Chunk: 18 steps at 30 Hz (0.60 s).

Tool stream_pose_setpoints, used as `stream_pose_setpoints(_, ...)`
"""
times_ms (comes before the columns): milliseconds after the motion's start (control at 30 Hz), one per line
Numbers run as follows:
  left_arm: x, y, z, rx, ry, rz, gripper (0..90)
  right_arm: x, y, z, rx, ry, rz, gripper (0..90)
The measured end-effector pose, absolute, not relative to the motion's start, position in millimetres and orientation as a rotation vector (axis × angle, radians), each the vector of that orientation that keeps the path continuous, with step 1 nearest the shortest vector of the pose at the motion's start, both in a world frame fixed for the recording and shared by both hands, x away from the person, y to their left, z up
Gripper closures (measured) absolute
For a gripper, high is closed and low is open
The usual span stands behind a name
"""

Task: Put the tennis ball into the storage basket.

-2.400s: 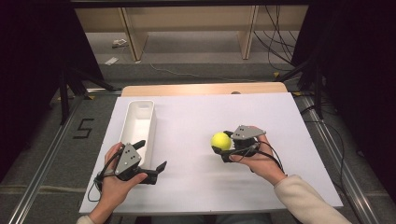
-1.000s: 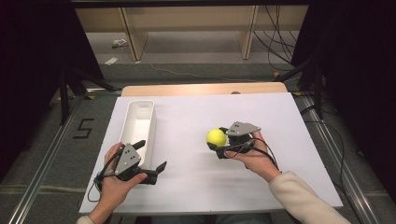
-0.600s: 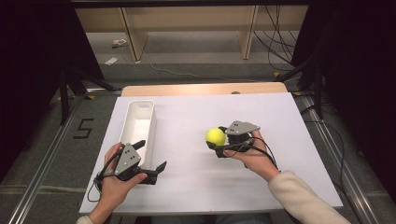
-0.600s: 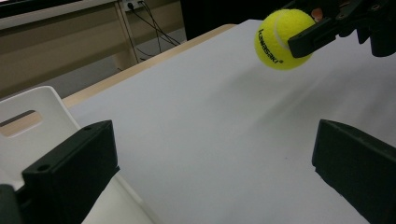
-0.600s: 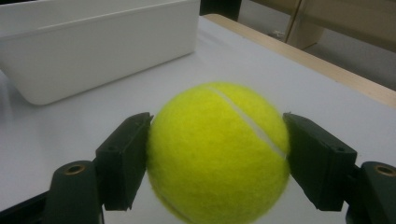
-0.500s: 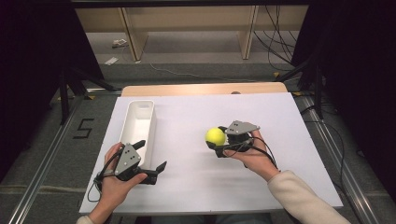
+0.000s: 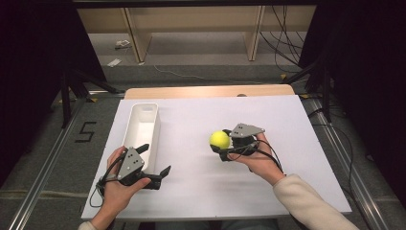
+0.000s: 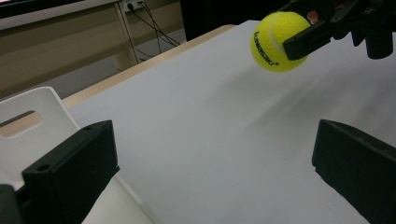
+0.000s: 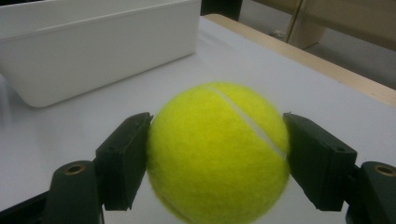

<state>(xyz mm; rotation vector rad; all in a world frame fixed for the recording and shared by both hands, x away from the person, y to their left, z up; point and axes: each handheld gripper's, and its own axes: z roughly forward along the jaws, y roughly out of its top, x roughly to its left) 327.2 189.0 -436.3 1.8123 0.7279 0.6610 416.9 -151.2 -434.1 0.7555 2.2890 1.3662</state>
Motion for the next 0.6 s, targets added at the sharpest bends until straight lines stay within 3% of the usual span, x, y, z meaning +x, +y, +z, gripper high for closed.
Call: stream_pose_setpoints(600,327.2,188.9,-436.4,1.814,0.727,0.658,0.0,419.3,-144.4,-432.0,0.750,2.284,1.375,27.3)
